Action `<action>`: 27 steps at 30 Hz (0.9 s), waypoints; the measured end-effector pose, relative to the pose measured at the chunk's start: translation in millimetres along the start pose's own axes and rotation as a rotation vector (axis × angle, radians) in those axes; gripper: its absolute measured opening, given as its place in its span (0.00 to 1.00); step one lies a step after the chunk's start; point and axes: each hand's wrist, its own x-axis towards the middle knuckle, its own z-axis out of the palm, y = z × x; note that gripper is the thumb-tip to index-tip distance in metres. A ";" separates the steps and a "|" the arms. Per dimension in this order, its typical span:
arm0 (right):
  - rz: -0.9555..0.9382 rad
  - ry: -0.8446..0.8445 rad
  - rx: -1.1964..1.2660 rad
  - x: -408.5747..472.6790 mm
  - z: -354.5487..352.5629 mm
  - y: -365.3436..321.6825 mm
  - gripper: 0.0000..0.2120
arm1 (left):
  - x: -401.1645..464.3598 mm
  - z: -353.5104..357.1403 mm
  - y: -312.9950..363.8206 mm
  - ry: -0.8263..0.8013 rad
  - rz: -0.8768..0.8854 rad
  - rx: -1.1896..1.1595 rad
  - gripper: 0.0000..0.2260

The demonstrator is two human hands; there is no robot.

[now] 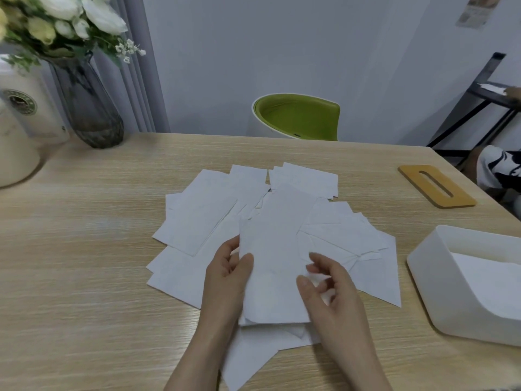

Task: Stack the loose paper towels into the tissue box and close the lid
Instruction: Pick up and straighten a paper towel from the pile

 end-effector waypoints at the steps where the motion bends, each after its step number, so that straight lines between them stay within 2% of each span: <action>1: -0.007 -0.009 -0.003 0.8 0.6 -0.8 0.17 | -1.0 0.2 1.2 -0.020 -0.009 -0.022 0.13; 3: 0.051 -0.083 0.064 4.0 1.4 -0.8 0.22 | -3.6 1.2 3.8 -0.066 -0.032 -0.065 0.14; 6: 0.126 -0.214 0.212 5.5 1.1 -4.1 0.21 | -8.3 4.8 5.8 -0.136 -0.051 -0.096 0.17; 12: 0.132 -0.211 0.187 4.9 2.9 -5.8 0.25 | -16.3 16.7 1.2 -0.204 -0.052 -0.082 0.20; 17: 0.099 -0.278 0.215 13.3 -5.9 -5.0 0.23 | -17.4 18.1 6.5 -0.193 -0.025 -0.071 0.20; 21: 0.125 -0.328 0.142 27.9 -23.3 -8.2 0.20 | -10.0 7.7 18.7 -0.123 -0.030 -0.006 0.15; 24: 0.120 -0.406 0.089 38.0 -32.0 -5.2 0.18 | -7.0 0.4 23.5 -0.125 -0.055 0.036 0.17; 27: 0.103 -0.401 0.139 43.0 -35.7 -6.3 0.16 | -7.0 -0.7 20.7 -0.145 -0.055 0.050 0.19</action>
